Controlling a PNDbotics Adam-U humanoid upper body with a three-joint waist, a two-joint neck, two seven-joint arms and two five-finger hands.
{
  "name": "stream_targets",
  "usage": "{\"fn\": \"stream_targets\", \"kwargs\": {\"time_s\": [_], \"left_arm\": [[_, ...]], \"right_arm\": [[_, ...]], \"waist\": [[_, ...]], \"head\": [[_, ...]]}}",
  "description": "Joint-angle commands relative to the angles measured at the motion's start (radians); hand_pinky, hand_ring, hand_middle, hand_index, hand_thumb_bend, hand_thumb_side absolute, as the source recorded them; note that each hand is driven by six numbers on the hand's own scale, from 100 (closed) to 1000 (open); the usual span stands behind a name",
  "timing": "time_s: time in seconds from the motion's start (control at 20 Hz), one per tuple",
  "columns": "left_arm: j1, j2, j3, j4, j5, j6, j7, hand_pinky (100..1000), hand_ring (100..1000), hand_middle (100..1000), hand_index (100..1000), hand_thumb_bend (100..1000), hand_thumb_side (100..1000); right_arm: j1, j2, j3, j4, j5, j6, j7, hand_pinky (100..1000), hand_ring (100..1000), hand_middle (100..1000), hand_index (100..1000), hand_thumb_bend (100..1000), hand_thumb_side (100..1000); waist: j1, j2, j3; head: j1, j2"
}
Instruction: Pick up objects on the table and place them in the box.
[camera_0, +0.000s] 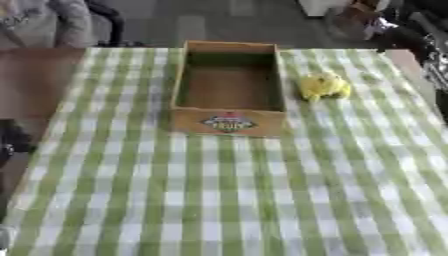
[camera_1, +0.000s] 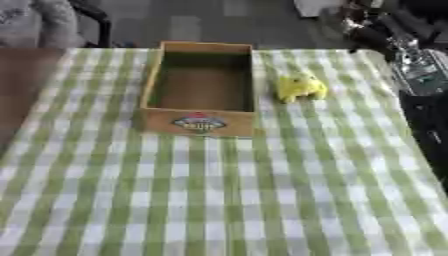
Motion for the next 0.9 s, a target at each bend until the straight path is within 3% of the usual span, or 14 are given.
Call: {"fn": "stream_targets", "kwargs": {"time_s": [0.05,0.5,0.9], "left_arm": [[-0.008,0.009,0.007,-0.016,0.002,-0.003,0.002,504,538,503,611,182,565],[-0.008,0.009,0.006,-0.016,0.002,-0.002,0.002,504,538,503,611,184,565],[-0.007,0.008,0.006,-0.016,0.002,-0.002,0.003,504,537,503,611,184,565]], "right_arm": [[-0.013,-0.023,0.002,-0.03,0.015,-0.009,0.004,487,669,786,774,100,470],[-0.012,-0.025,0.015,-0.051,0.084,-0.052,0.081,523,717,821,811,100,391],[-0.01,-0.026,0.033,-0.06,0.242,-0.106,0.203,610,799,869,860,100,221]], "waist": [[0.001,-0.016,0.0],[0.003,-0.015,0.0],[0.005,-0.012,0.002]], "head": [[-0.005,-0.01],[-0.01,-0.008],[-0.011,-0.008]]}}
